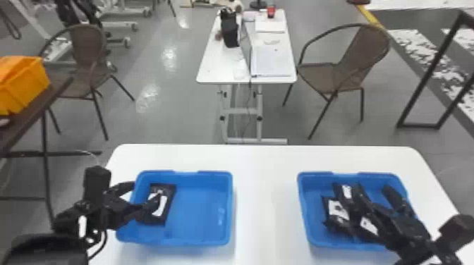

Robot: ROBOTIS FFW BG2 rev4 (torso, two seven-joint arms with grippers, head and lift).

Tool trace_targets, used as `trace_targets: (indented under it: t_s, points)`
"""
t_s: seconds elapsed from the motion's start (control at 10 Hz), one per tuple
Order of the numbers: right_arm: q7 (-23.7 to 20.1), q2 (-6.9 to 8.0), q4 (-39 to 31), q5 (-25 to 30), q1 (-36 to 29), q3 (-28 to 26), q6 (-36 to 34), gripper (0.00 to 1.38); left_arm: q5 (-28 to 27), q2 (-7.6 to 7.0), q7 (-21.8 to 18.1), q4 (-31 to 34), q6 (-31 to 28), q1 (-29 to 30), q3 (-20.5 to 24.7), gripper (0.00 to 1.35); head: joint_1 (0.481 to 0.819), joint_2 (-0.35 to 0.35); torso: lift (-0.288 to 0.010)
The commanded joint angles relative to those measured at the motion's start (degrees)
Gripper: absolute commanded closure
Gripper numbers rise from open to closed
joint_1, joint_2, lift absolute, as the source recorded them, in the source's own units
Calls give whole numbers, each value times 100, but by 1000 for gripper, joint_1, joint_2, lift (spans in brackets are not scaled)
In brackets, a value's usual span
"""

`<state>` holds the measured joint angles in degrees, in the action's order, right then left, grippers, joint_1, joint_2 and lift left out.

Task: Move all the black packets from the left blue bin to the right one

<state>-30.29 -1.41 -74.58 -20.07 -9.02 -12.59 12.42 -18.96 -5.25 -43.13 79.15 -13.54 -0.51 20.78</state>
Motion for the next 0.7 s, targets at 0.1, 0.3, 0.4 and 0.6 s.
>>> trace_targets:
  t_s: [0.1,0.3,0.4,0.6]
  points:
    - [-74,1,93,-138,85,81,-20,280,-609,-327,-143,-691,-264,-520,-435,234,695,72,0]
    - [-109,10,128,-181,85,125,-29,280,-1382,-266,-512,-1192,-176,-907,-444,234,695,73,0]
    - [-118,10,110,-164,85,151,-29,280,-1654,-266,-652,-1394,-141,-1065,-470,234,695,73,0]
    - [-118,36,119,-173,85,178,-29,280,-2024,-257,-731,-1517,-360,-1179,-567,234,695,75,0]
